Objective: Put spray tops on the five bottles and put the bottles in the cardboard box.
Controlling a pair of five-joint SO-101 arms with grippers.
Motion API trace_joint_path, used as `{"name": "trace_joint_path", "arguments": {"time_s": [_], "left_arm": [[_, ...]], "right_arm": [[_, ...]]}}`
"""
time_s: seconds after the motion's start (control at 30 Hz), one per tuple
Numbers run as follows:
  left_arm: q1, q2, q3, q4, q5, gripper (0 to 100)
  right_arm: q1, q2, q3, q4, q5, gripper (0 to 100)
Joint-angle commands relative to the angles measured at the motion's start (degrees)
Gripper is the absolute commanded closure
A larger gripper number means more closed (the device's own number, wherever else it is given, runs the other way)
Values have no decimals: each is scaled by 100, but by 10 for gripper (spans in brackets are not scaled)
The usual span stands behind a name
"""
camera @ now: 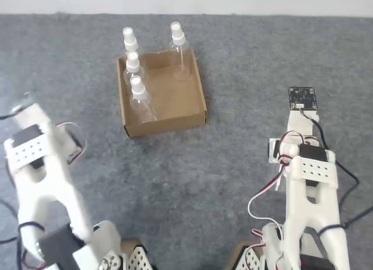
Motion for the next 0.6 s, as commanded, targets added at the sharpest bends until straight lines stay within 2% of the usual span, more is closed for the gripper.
{"name": "trace_joint_path", "arguments": {"time_s": [0.0, 0.17, 0.3, 0.37, 0.57], "left_arm": [[-237, 79, -321, -149, 492, 987], [-369, 97, -295, -149, 1187, 988], [-378, 114, -92, -158, 2585, 988], [-325, 141, 40, -158, 3015, 988], [-62, 141, 198, -149, 3833, 985]], "right_arm": [[-31, -180, 0, -127, -53, 935], [-31, -180, 0, -127, -53, 935], [-31, -180, 0, -127, -53, 935], [-31, -180, 0, -127, -53, 935], [-31, -180, 0, -136, -53, 935]]}}
